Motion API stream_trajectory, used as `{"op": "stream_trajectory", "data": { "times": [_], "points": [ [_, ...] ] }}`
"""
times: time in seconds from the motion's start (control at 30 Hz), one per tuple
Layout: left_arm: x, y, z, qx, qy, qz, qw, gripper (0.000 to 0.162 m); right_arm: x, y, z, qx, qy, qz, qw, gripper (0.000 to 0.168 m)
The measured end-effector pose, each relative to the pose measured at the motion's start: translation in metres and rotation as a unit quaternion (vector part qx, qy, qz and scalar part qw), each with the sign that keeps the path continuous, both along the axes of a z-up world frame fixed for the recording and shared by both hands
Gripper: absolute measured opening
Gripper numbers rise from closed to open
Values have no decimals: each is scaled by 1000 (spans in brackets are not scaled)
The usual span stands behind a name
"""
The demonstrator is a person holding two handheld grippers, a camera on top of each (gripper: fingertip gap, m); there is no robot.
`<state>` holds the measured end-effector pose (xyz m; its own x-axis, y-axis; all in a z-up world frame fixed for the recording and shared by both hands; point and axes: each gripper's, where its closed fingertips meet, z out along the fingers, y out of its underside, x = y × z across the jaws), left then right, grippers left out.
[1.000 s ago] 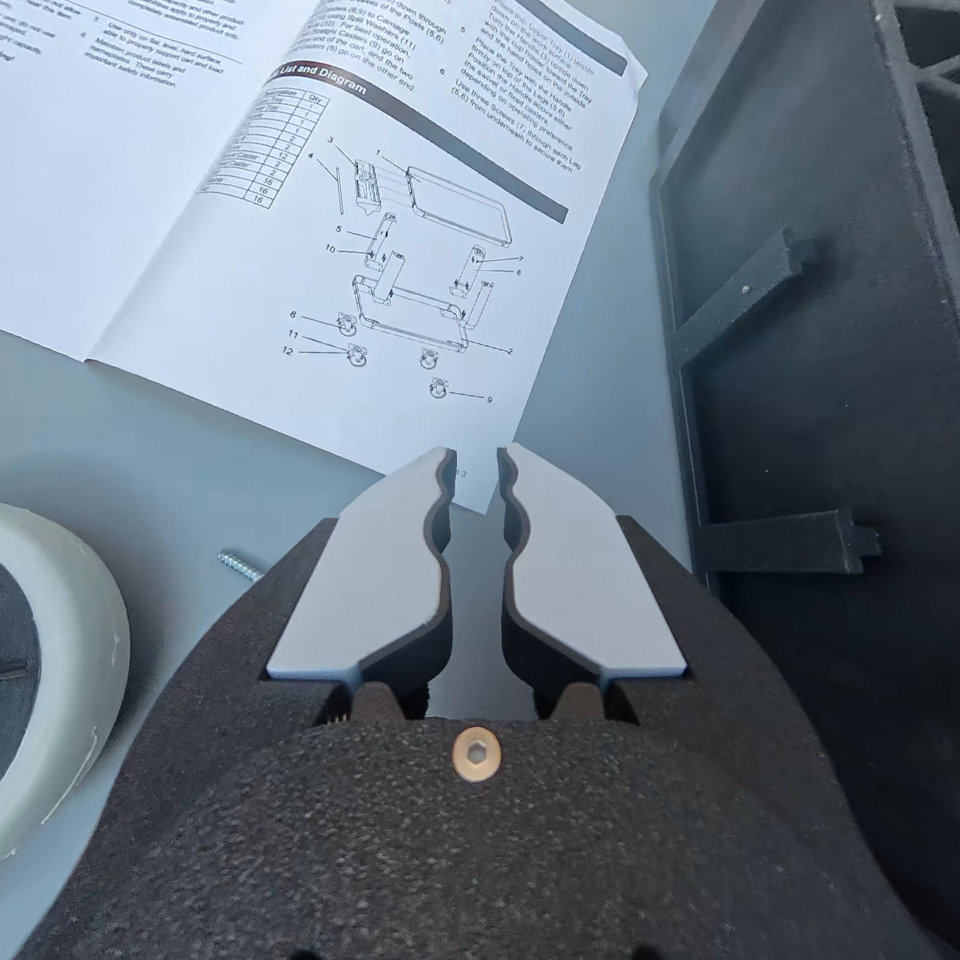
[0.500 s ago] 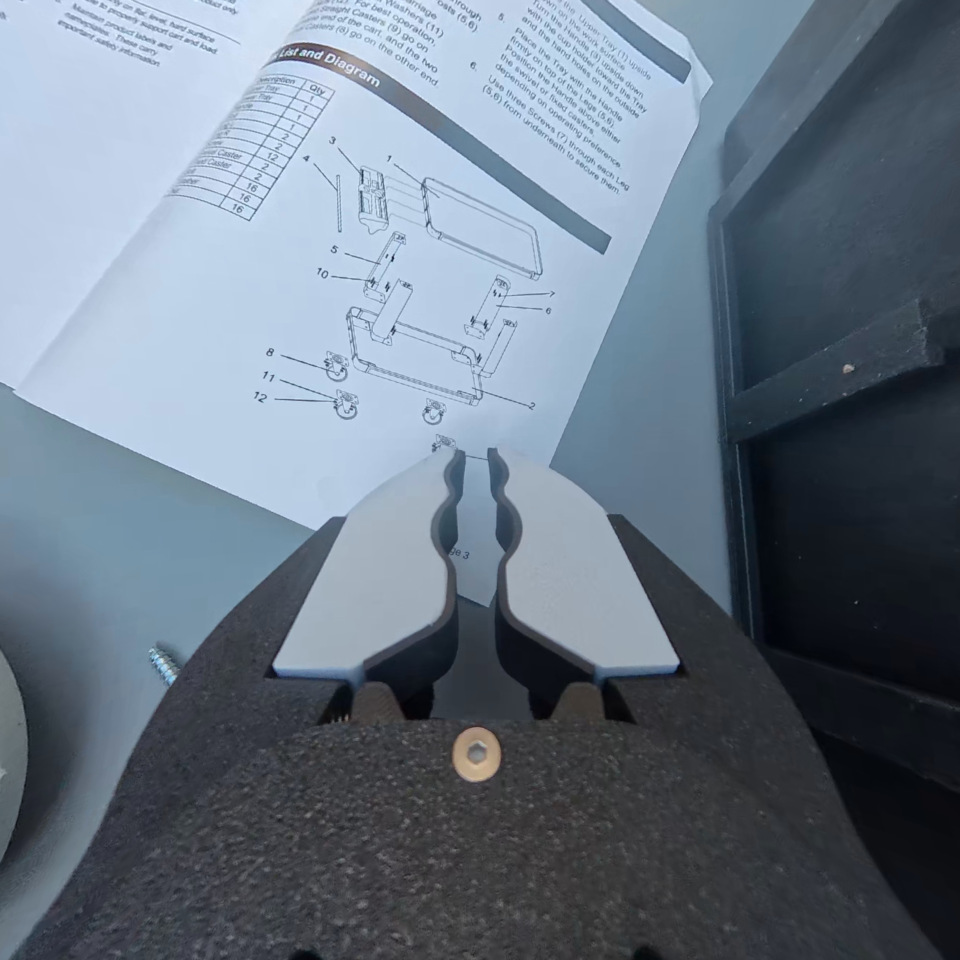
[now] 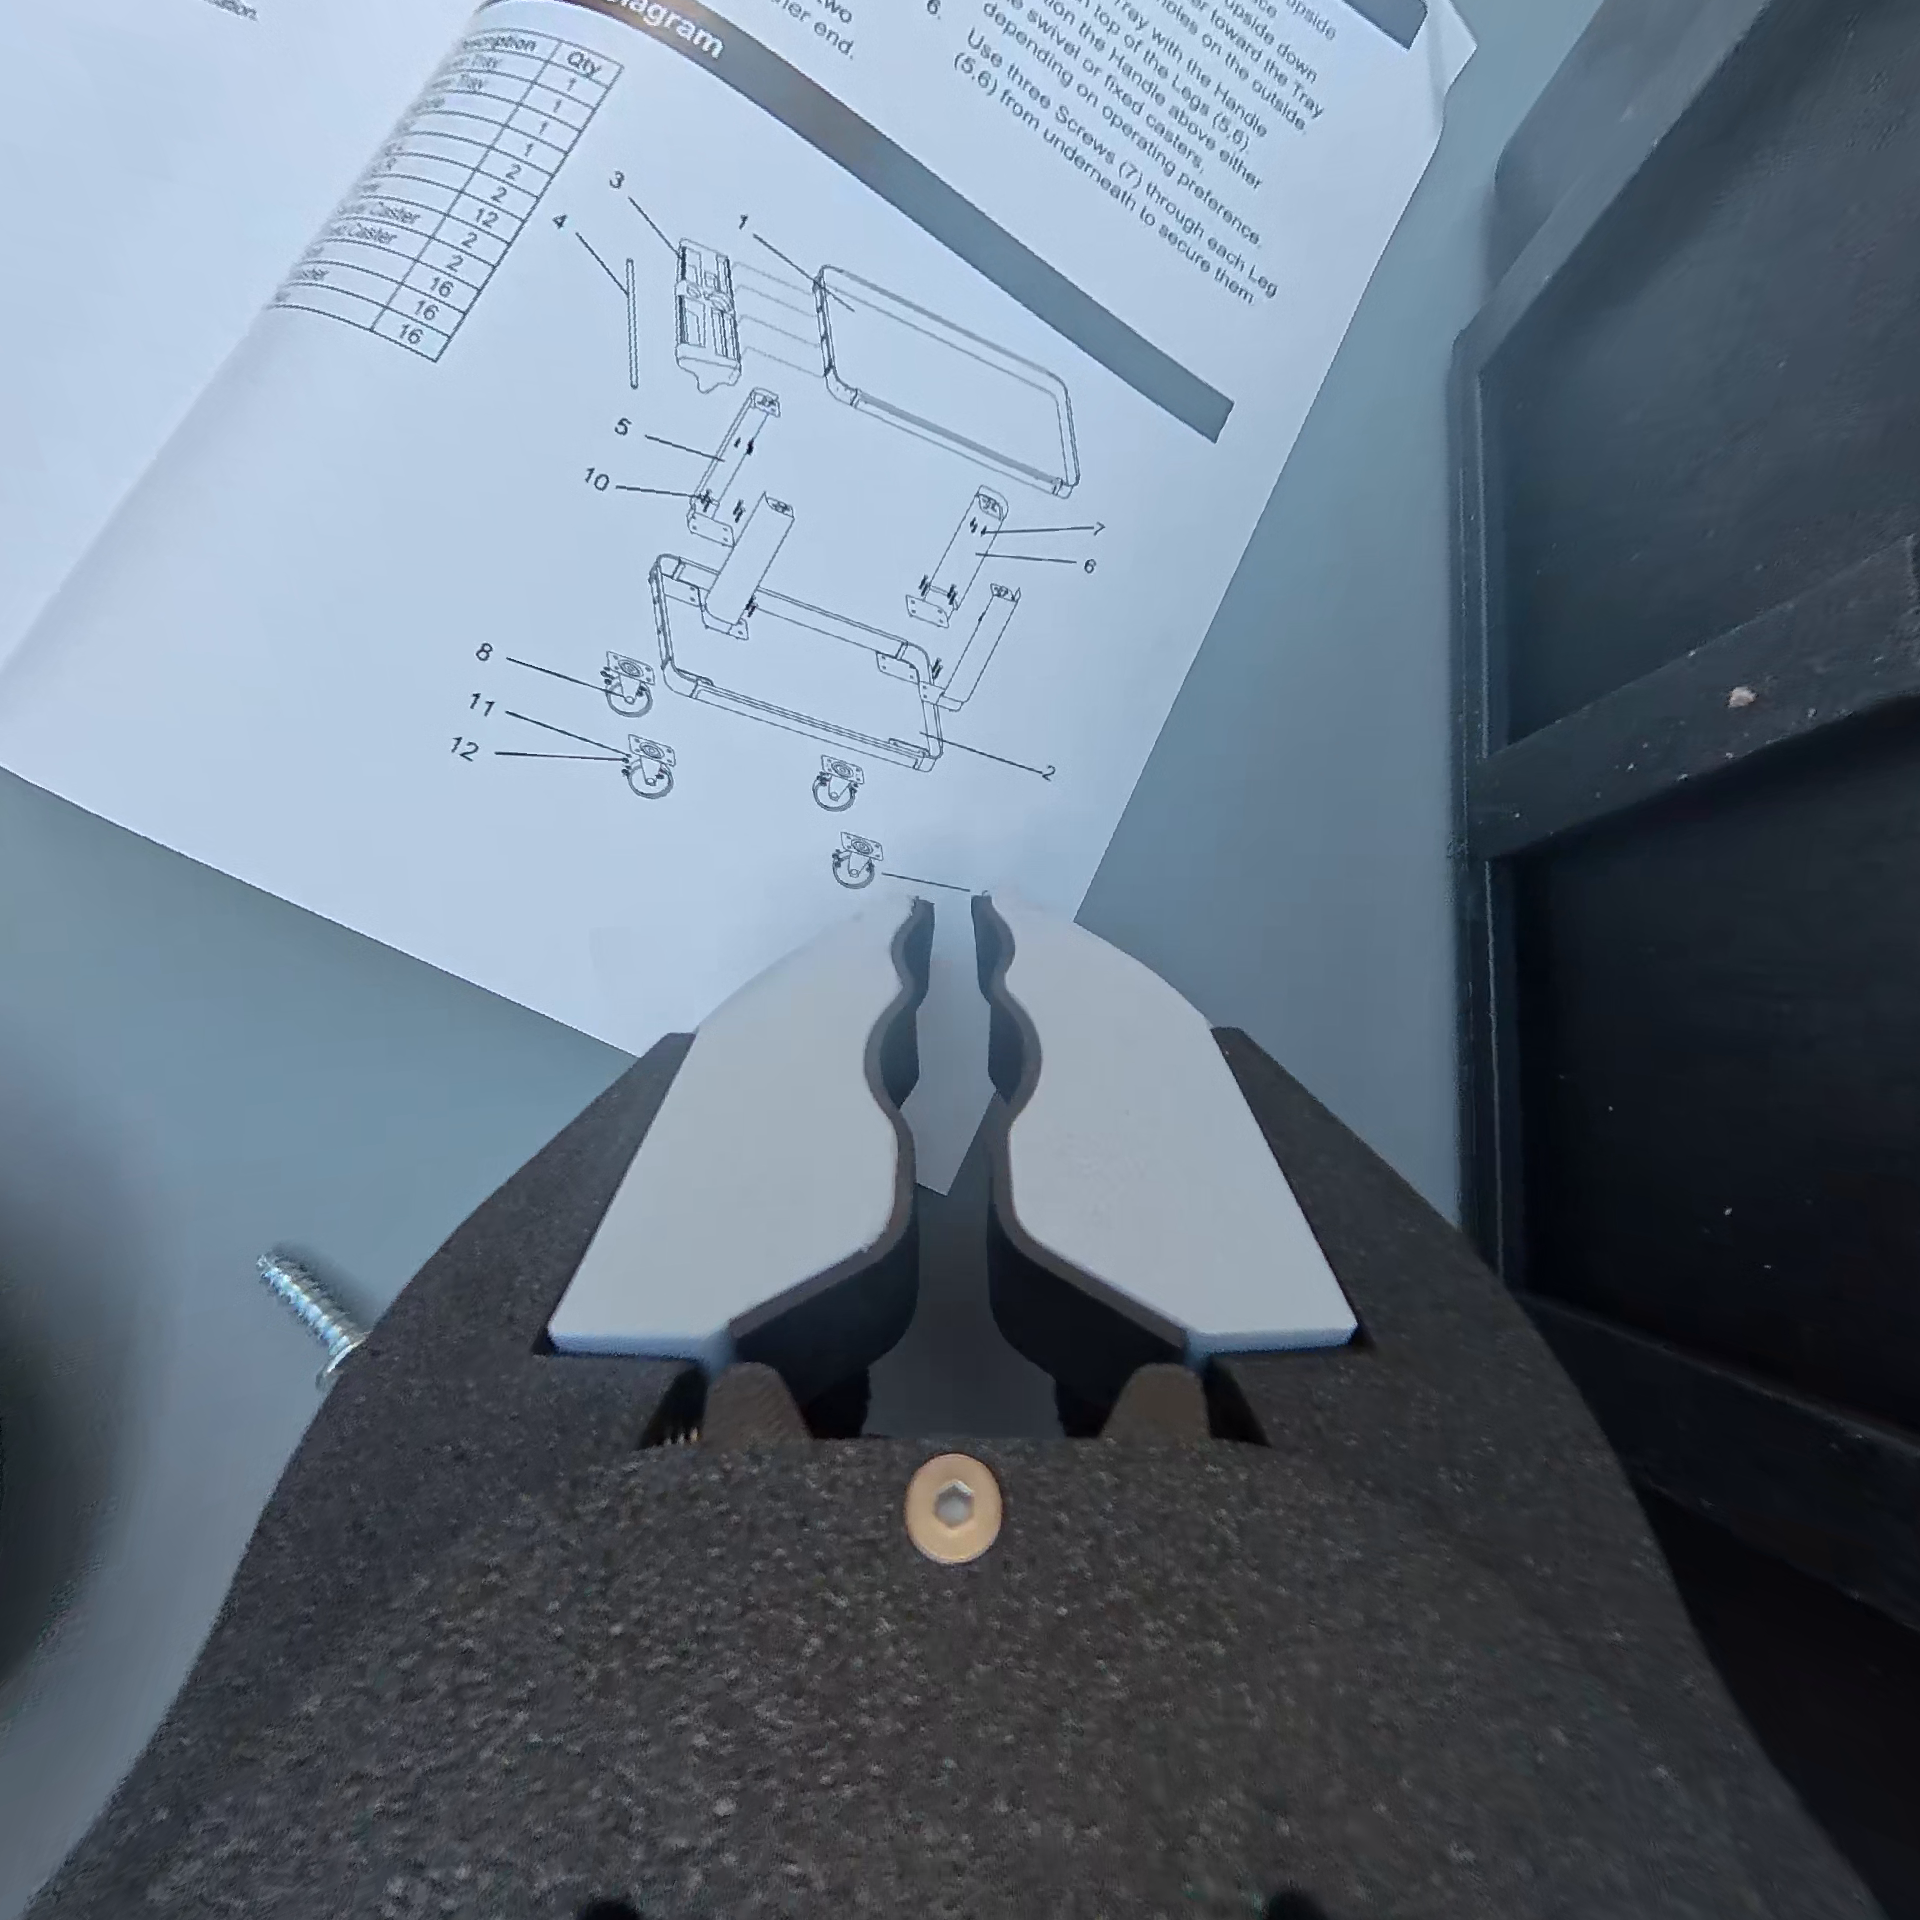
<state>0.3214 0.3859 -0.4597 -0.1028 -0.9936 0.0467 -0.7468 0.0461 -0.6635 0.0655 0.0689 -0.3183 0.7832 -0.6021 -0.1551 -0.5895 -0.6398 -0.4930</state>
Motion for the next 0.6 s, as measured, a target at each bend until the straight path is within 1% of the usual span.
{"op": "stream_trajectory", "data": {
  "times": [0.13,0.3,0.43,0.6],
  "points": [
    [-4,1,-7,10,15,1,1000,7,-1,-1,0,2,-1,1,1000,25],
    [-4,0,-5,5,18,2,1000,7,0,-4,1,4,-4,2,1000,25],
    [11,4,18,-7,-31,14,999,8,0,-6,1,4,-6,3,1000,25],
    [46,31,39,-6,-67,65,996,9,-1,-8,2,4,-7,5,1000,25]
  ]
}}
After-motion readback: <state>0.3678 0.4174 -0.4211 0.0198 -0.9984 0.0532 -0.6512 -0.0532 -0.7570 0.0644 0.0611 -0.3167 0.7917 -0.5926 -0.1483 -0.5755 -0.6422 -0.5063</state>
